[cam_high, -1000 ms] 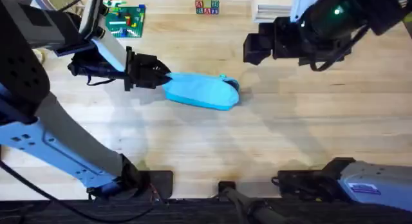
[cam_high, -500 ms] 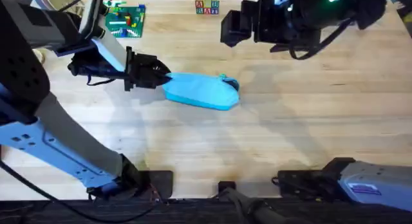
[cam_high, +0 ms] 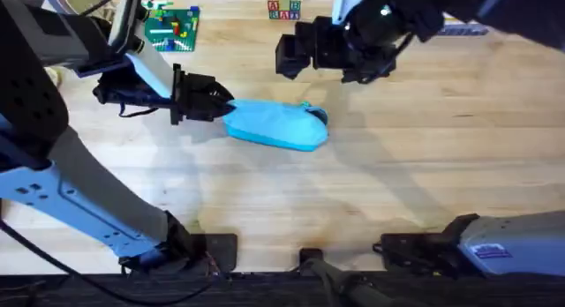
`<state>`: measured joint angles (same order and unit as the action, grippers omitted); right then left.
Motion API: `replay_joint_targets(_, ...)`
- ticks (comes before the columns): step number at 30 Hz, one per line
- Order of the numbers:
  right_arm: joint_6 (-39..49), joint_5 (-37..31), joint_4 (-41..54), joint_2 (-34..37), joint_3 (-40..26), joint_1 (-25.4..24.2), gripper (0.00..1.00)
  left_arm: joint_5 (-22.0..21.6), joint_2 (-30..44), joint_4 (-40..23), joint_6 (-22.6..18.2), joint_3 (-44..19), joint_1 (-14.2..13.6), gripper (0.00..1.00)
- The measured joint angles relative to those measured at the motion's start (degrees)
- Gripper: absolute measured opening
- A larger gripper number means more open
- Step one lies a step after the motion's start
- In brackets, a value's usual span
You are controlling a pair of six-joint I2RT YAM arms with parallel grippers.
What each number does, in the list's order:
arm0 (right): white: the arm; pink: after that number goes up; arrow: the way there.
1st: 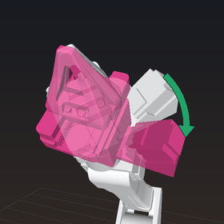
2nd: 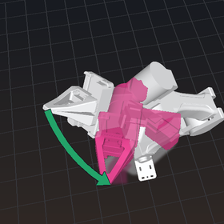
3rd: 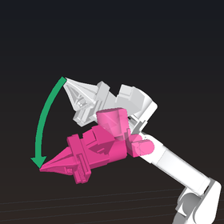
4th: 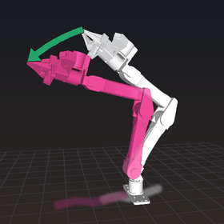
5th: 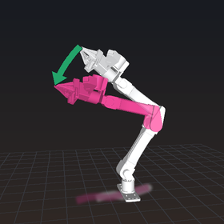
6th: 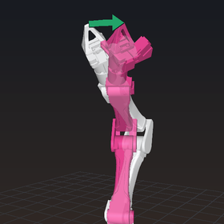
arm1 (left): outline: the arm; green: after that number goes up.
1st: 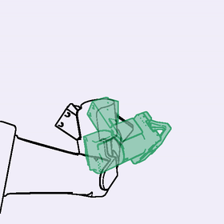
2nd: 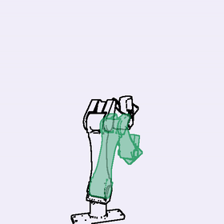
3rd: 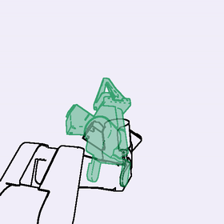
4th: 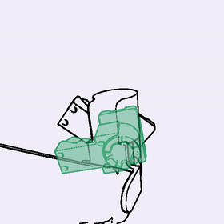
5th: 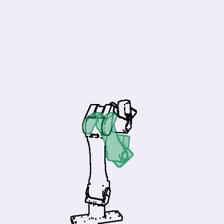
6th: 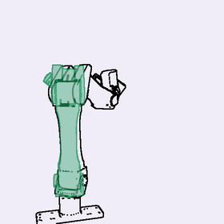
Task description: Unzip the bag, pick up the pens from the table one at a time and place them inside, then zip the bag closed.
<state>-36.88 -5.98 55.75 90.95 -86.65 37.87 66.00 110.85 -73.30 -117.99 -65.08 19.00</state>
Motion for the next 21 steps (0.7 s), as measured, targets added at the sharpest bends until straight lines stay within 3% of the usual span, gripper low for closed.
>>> replay_joint_targets(6,-0.09,1.12,1.08,4.43,-3.3,0.22,0.997,0.0,0.0,0.0,0.0,0.0,0.0,0.042)
replay_joint_targets(21,-4.25,1.16,1.27,9.84,-3.33,0.22,0.996,0.0,0.0,0.02,0.0,0.0,0.0,0.042)
